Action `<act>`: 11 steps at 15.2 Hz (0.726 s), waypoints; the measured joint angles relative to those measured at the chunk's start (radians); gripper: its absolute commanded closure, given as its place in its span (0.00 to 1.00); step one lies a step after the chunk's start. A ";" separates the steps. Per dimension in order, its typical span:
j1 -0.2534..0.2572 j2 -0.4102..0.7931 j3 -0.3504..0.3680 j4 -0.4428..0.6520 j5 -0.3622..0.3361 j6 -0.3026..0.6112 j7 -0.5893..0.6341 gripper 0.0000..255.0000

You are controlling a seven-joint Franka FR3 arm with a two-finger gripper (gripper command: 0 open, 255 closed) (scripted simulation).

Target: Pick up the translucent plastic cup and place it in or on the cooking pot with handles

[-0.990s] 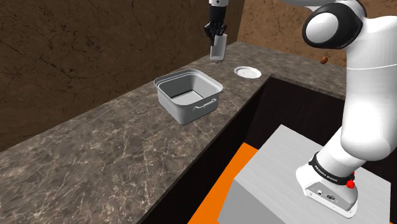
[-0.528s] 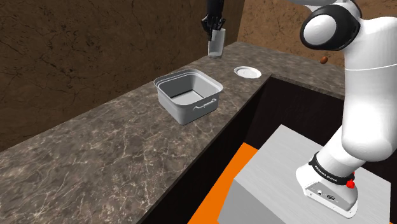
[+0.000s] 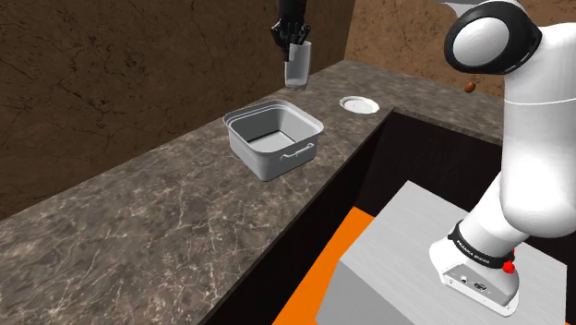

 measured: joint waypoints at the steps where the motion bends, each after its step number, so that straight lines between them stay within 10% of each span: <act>1: 0.017 0.014 0.005 0.028 -0.003 -0.014 0.020 1.00; 9: 0.148 0.129 0.034 0.251 -0.026 -0.121 0.168 1.00; 11: 0.151 0.087 0.036 0.156 -0.024 -0.069 0.176 1.00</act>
